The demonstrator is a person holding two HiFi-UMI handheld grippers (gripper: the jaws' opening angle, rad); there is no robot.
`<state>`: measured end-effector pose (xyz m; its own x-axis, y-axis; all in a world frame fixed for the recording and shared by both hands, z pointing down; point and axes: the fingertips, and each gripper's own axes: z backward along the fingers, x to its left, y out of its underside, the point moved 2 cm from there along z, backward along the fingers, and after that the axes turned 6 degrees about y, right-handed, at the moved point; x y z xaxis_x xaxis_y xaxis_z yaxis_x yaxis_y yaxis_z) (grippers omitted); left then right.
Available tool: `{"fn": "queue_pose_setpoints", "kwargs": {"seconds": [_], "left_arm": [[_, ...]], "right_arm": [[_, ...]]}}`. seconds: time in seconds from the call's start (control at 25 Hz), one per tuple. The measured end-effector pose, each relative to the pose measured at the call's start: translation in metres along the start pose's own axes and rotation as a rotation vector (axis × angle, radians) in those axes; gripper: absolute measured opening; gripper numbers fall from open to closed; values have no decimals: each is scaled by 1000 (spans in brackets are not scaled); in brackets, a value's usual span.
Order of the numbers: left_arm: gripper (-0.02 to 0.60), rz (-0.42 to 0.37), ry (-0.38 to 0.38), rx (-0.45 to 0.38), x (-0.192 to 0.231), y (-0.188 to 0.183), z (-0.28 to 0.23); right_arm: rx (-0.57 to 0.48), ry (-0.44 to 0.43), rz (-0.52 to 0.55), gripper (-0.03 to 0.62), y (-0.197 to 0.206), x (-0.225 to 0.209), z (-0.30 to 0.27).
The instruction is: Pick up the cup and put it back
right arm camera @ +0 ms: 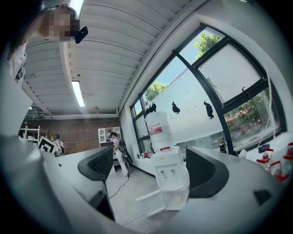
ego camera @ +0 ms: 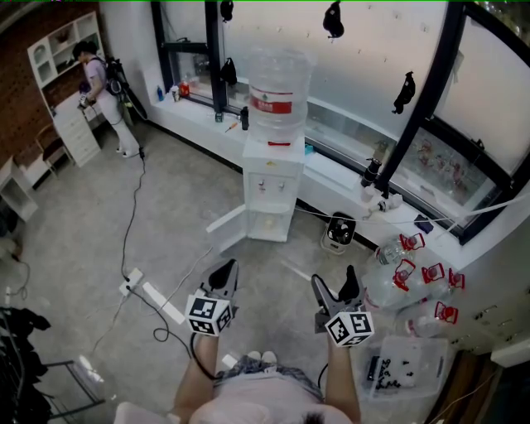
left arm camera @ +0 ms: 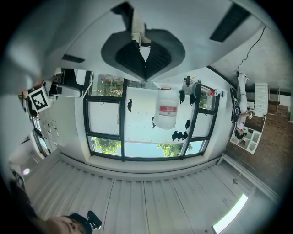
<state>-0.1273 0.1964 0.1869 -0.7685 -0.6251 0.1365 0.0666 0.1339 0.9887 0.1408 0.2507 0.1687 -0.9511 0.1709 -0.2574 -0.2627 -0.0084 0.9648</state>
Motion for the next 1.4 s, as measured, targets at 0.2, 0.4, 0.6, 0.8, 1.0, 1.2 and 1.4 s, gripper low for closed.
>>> {"fn": "queue_pose_setpoints", "kwargs": {"seconds": [0.2, 0.4, 0.6, 0.8, 1.0, 1.2, 1.4], "left_arm": [[25, 3, 8, -3, 9, -3, -2], [25, -2, 32, -11, 18, -6, -5], [25, 0, 51, -13, 28, -4, -7], [25, 1, 75, 9, 34, 4, -15], [25, 8, 85, 22, 44, 7, -41], [25, -3, 84, 20, 55, 4, -67], [25, -2, 61, 24, 76, 6, -101]], "right_arm": [[-8, -7, 11, 506, -2, 11, -7], [-9, 16, 7, 509, 4, 17, -13], [-9, 35, 5, 509, 10, 21, -19], [-17, 46, 2, 508, 14, 21, -27], [-3, 52, -3, 509, 19, 14, -45], [-6, 56, -12, 508, 20, -3, -72], [-12, 45, -17, 508, 21, -22, -112]]}}
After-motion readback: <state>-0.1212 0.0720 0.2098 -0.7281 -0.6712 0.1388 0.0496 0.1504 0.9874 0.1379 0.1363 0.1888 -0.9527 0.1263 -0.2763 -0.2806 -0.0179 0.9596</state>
